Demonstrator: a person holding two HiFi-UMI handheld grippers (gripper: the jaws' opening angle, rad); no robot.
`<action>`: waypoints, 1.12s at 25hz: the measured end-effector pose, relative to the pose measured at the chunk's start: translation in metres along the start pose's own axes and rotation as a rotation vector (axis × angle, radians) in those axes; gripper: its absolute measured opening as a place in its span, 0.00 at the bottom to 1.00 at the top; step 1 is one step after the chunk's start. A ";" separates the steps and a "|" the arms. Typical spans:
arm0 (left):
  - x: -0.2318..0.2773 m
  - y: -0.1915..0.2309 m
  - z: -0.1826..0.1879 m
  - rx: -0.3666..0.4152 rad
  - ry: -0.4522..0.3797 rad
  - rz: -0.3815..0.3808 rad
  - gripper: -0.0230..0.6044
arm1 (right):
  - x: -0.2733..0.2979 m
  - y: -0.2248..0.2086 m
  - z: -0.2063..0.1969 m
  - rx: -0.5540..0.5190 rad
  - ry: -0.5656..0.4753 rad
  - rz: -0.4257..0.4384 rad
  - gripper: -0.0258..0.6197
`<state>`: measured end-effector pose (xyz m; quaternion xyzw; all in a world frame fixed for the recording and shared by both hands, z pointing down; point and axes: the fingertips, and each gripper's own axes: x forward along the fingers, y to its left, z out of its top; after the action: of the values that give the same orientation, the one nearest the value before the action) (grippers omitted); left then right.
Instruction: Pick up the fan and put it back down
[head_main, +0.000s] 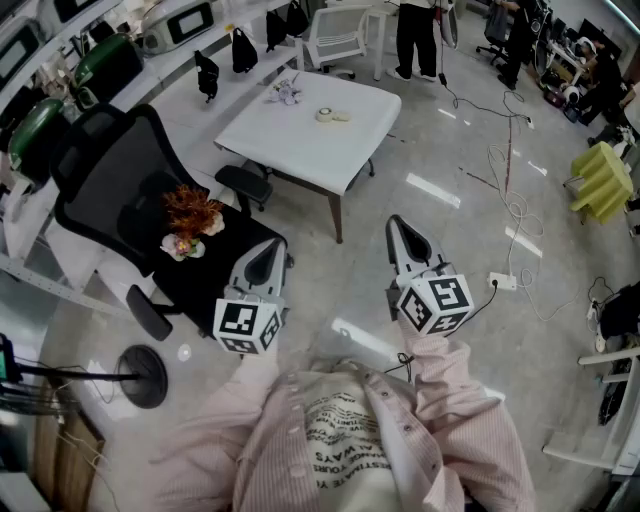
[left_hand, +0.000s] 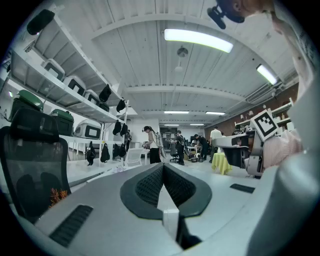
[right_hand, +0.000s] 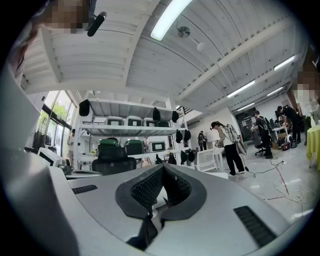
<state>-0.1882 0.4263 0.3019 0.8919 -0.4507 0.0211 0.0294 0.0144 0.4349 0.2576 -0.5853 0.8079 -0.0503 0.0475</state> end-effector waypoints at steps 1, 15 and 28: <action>0.001 0.001 0.000 -0.001 0.001 0.001 0.04 | 0.001 -0.001 -0.001 0.001 0.001 -0.002 0.04; 0.008 -0.027 -0.009 -0.016 0.016 0.014 0.04 | -0.013 -0.026 -0.021 0.040 0.038 0.064 0.04; 0.024 -0.032 -0.019 -0.025 0.039 0.035 0.04 | -0.001 -0.053 -0.037 0.114 0.053 0.060 0.33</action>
<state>-0.1484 0.4278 0.3210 0.8829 -0.4658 0.0335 0.0488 0.0593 0.4200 0.3014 -0.5557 0.8218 -0.1102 0.0610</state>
